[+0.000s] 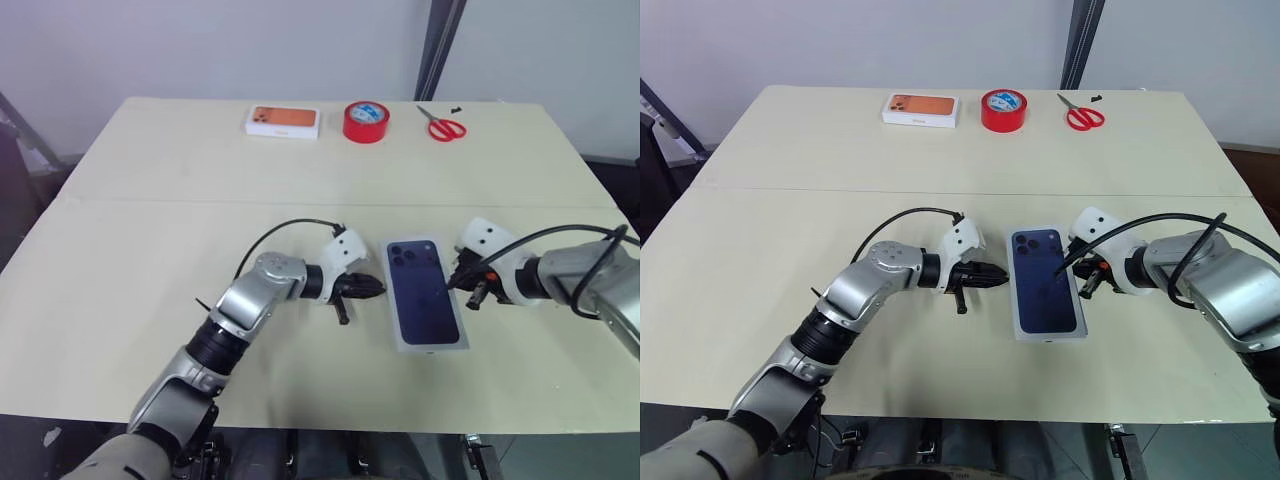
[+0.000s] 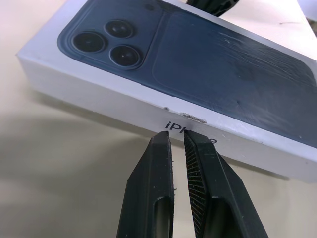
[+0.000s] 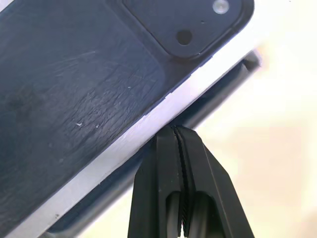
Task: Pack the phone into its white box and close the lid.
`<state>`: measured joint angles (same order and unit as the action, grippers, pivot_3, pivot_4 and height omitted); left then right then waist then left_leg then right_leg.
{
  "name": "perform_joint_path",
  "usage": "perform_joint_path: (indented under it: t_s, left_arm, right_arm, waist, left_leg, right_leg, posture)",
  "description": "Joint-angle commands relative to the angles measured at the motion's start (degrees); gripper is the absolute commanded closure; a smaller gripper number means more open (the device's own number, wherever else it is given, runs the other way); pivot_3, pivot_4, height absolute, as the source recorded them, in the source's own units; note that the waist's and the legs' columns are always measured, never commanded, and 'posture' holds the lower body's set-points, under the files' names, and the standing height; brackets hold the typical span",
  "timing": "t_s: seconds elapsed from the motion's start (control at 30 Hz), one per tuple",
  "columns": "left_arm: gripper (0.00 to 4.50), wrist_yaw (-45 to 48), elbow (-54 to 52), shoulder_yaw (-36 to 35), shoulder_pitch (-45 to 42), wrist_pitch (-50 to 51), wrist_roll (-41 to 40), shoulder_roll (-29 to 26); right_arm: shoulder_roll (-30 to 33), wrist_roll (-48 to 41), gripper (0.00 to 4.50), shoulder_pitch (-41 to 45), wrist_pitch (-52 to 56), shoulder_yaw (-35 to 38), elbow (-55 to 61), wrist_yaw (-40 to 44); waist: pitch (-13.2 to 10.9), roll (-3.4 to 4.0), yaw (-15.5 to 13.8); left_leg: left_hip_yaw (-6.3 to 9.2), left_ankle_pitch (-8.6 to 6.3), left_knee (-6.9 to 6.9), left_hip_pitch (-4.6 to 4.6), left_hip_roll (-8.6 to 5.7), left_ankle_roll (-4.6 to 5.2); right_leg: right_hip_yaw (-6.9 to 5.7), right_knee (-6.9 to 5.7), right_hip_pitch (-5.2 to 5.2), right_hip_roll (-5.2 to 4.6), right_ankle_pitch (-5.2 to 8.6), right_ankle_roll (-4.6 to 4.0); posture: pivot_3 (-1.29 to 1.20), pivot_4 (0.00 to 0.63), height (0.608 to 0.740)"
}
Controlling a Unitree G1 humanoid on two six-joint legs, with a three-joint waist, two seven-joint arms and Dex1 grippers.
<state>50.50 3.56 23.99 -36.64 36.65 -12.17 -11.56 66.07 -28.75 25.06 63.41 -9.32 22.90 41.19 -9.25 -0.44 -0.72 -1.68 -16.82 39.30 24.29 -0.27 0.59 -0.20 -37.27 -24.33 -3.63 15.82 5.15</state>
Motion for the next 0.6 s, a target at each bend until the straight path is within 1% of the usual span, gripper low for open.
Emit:
perform_joint_path:
  t_s: [0.03, 0.27, 0.6]
  left_arm:
    - [3.99, -0.4, -0.1, 0.7, -1.6, -1.7, 0.6, 1.8]
    - [3.99, -1.1, 1.0, 0.2, -1.8, -1.4, 1.2, 3.2]
    - [3.99, -0.1, -0.4, 1.2, -1.2, -0.3, 1.2, 3.4]
  right_arm:
    - [-0.1, 1.0, 4.45, -0.3, -1.2, 2.0, 0.3, 1.2]
    - [-1.2, 2.8, 4.45, -1.3, -1.5, 2.2, -0.6, 1.5]
    - [-2.4, 4.9, 4.45, -2.8, -2.0, 2.9, -1.1, 1.6]
  waist:
    - [0.0, 0.0, 0.0]
    - [0.0, 0.0, 0.0]
    - [0.0, 0.01, 0.0]
  left_leg:
    - [0.0, 0.0, 0.0, 0.0, 0.0, 0.0]
    - [0.0, 0.01, 0.02, -0.01, 0.0, -0.01]
    - [0.0, 0.02, 0.04, -0.01, 0.0, -0.03]
  right_leg:
    - [0.0, -0.01, 0.0, 0.0, 0.0, 0.0]
    - [0.0, -0.03, 0.0, 0.01, 0.0, 0.0]
    - [0.01, -0.04, 0.0, 0.01, 0.0, 0.0]
  posture:
    - [0.0, 0.15, 0.725]
    - [0.0, 0.15, 0.725]
    - [0.0, 0.15, 0.725]
